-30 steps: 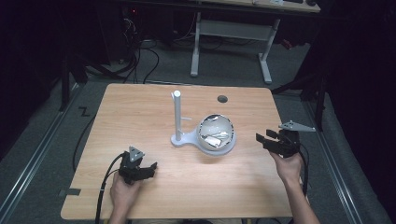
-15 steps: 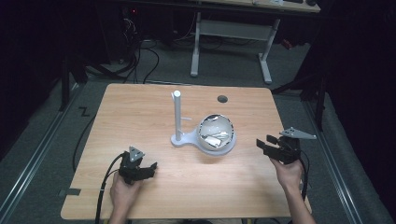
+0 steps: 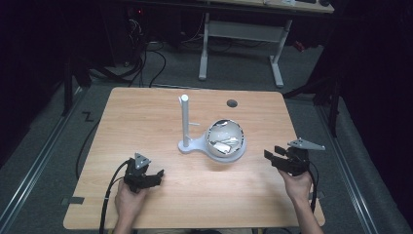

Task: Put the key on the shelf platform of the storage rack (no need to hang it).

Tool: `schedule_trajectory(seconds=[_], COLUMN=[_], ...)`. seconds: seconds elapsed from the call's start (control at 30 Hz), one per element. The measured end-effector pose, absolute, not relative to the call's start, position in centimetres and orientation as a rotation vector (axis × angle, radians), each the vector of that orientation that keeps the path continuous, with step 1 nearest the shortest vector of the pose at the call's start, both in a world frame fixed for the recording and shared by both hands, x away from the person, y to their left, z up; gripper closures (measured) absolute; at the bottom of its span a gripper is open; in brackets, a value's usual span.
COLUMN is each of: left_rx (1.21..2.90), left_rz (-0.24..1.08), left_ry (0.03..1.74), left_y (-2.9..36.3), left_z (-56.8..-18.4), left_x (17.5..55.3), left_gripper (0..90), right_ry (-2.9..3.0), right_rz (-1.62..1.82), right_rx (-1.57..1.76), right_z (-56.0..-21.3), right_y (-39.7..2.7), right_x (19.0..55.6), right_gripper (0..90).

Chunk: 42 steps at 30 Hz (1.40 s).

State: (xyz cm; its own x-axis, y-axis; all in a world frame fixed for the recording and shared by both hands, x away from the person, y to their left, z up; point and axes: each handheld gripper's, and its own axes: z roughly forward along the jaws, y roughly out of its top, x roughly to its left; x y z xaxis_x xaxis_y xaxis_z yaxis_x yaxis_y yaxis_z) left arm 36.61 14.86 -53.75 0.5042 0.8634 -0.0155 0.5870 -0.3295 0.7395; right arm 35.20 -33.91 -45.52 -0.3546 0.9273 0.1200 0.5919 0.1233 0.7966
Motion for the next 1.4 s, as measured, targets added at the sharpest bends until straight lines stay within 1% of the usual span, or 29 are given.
schedule_trajectory(seconds=[0.7, 1.4], left_rx=[2.047, 2.047], left_rz=[0.504, 0.505], left_ry=[1.184, 1.184], left_y=[14.9, 14.9], left_z=[-53.7, -53.7], left_x=[36.6, 36.6], left_gripper=[22.8, 22.8], right_ry=[2.033, 2.077], right_rz=[1.13, 1.105], right_rx=[1.487, 1.507], right_z=[-47.4, -49.7], right_y=[-32.9, -31.5], right_x=[35.1, 35.7], right_gripper=[47.6, 47.7])
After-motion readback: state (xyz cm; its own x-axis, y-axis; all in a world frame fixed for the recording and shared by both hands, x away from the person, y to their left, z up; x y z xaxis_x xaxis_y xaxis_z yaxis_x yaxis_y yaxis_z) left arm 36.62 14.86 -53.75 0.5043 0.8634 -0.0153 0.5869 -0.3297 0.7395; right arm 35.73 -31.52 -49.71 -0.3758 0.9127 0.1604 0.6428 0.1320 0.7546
